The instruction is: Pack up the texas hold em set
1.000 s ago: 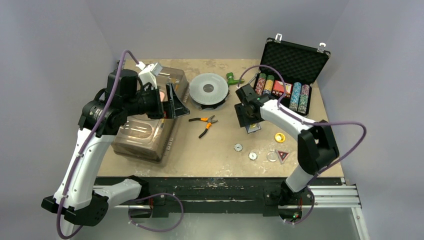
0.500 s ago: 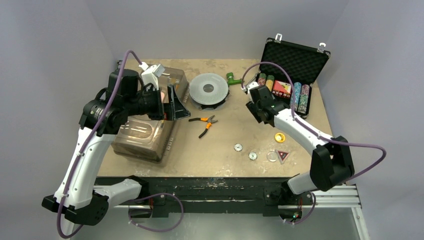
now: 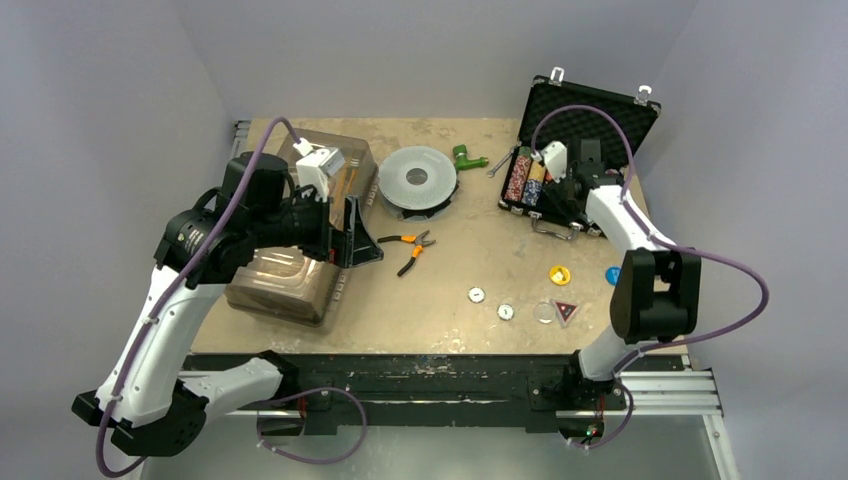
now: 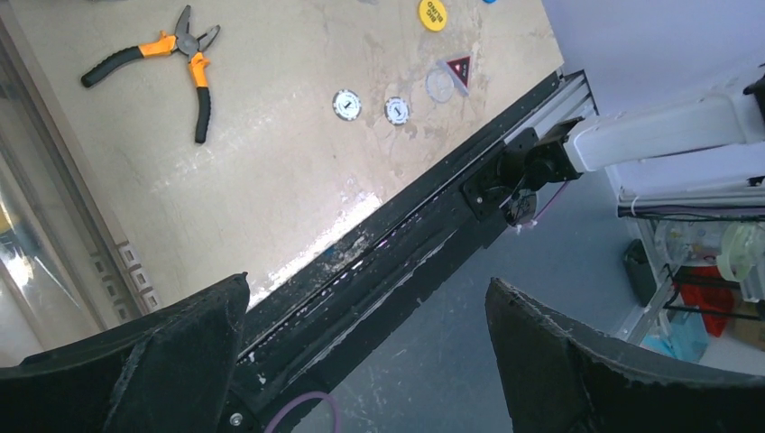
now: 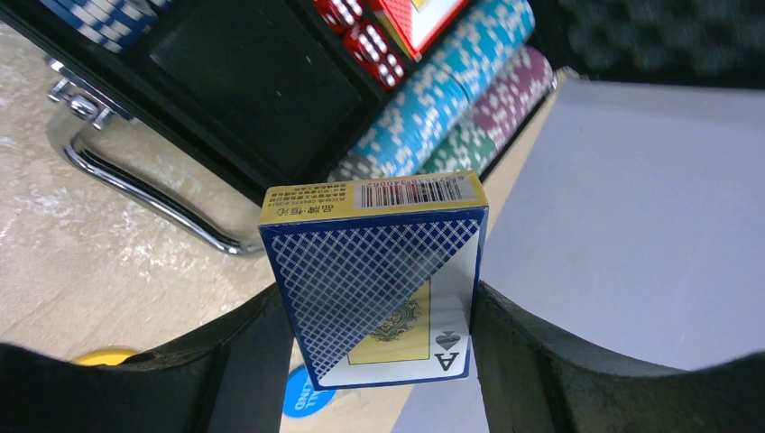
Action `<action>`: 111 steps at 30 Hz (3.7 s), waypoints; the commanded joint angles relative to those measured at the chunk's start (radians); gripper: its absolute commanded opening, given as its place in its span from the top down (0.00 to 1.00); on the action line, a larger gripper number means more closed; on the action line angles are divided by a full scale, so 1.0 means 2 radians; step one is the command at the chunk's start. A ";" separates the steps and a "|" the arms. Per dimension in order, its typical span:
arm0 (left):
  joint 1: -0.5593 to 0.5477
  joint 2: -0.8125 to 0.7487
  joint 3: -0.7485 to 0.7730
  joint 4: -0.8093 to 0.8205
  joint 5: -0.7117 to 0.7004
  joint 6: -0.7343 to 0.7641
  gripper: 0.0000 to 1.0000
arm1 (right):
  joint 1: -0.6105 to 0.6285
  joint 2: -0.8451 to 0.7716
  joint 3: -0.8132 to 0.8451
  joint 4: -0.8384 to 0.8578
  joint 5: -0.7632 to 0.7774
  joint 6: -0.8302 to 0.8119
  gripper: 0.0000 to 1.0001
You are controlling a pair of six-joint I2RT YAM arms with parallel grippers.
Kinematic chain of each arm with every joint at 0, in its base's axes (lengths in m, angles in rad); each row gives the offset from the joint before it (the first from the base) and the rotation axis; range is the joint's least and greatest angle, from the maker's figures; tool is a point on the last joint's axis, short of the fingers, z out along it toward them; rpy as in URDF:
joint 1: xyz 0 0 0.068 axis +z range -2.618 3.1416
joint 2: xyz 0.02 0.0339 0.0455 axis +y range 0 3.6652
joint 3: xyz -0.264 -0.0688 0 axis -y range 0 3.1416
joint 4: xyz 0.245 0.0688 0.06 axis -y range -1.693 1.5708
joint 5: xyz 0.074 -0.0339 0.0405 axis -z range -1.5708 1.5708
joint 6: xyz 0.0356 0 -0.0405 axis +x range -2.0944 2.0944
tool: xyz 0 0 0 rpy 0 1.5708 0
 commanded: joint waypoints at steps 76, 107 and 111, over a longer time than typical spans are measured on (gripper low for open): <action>-0.049 0.027 0.045 -0.030 -0.114 0.077 0.00 | -0.040 0.103 0.083 -0.010 -0.199 -0.200 0.01; -0.048 0.034 0.058 -0.015 -0.090 0.068 0.00 | -0.050 0.153 0.124 0.109 -0.078 0.556 0.61; -0.049 0.036 0.058 -0.017 -0.092 0.069 0.00 | -0.050 0.186 0.161 0.090 -0.076 0.557 0.71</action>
